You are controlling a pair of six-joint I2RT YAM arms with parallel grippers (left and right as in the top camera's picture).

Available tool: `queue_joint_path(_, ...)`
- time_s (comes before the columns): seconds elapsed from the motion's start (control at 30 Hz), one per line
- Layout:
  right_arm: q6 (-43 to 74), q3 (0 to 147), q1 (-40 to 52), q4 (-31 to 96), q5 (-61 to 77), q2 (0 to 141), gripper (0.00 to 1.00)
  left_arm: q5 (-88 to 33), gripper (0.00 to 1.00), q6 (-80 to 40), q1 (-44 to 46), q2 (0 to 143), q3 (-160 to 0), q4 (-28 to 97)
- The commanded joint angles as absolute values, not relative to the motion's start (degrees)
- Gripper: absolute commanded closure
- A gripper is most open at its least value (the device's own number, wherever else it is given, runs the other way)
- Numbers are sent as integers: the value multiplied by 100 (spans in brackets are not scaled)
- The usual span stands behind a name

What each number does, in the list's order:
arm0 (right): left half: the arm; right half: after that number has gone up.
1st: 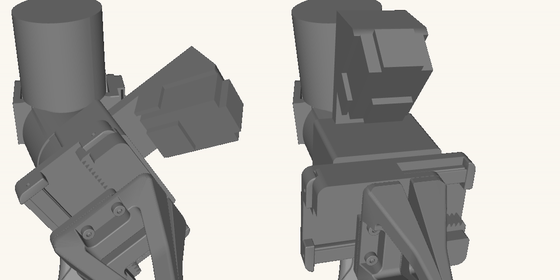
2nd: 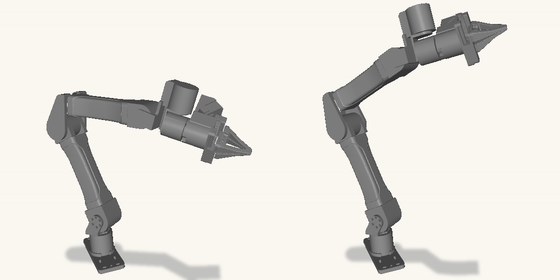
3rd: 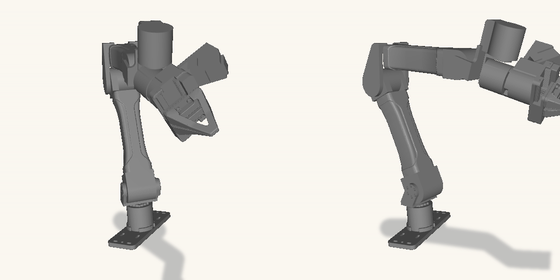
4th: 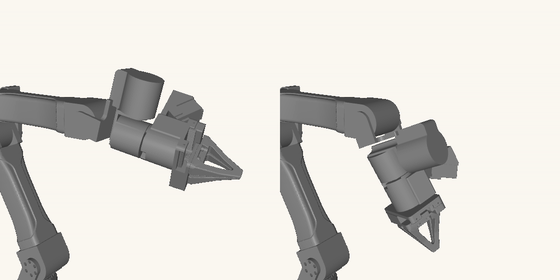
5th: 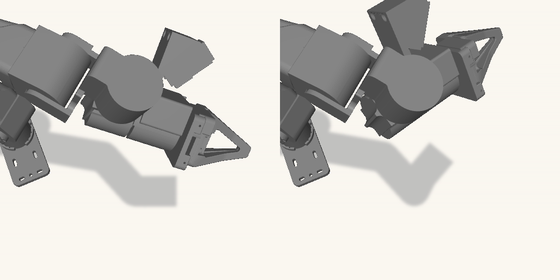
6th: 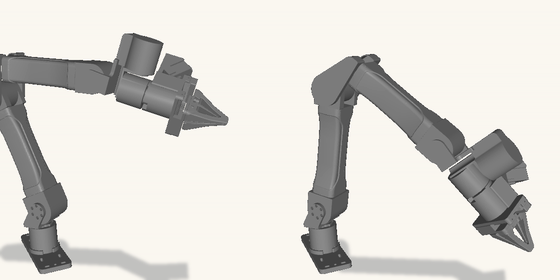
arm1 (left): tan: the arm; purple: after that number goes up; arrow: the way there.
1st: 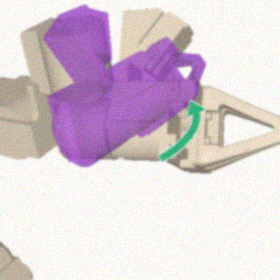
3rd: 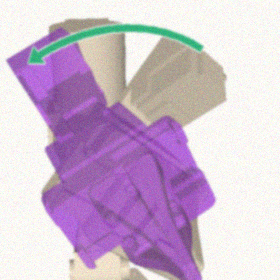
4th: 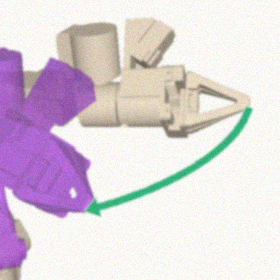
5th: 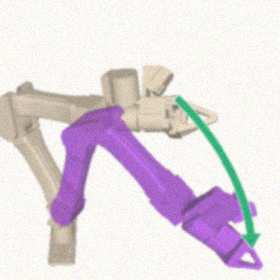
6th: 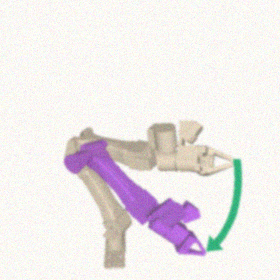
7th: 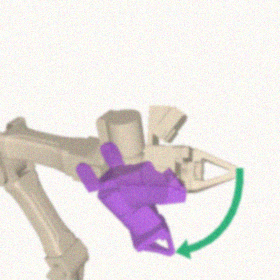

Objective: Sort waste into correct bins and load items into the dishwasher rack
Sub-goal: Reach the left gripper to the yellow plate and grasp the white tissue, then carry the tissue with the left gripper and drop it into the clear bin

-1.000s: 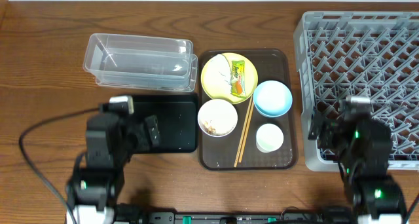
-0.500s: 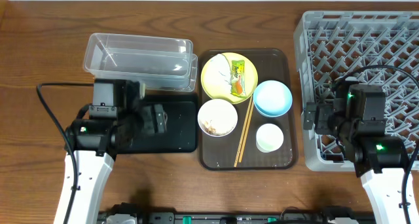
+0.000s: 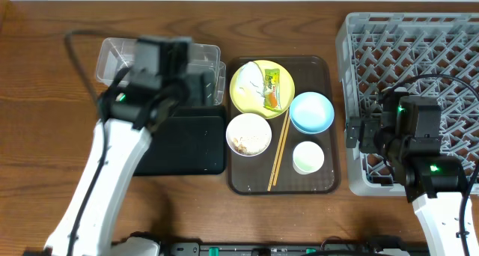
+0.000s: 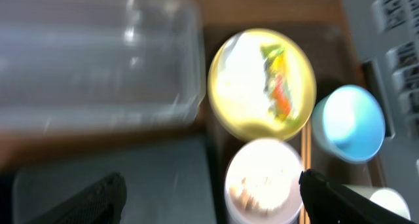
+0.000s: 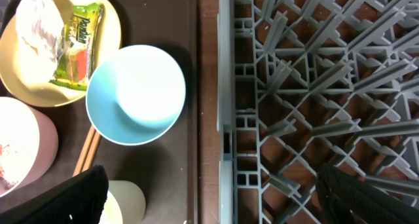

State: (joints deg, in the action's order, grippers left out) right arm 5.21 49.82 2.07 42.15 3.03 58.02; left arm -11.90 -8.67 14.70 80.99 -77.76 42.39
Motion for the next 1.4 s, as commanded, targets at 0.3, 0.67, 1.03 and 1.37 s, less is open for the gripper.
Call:
queue_joint_path(0.3,486,5127,255,4200,327,5784,1,64,16,-679,2620,9898,-8125,2346)
queue_joint_path(0.67,510,5127,255,4217,333,5815,1,67,18,-604,2834,11373,-8125,1269)
queue_joint_path(1.03,513,5127,255,4252,349,5815,1,69,30,-607,2838,12123,-8123,993)
queue_joint_path(1.37,510,5127,255,4281,349,5815,1,69,94,-609,2838,11979,-8125,1140)
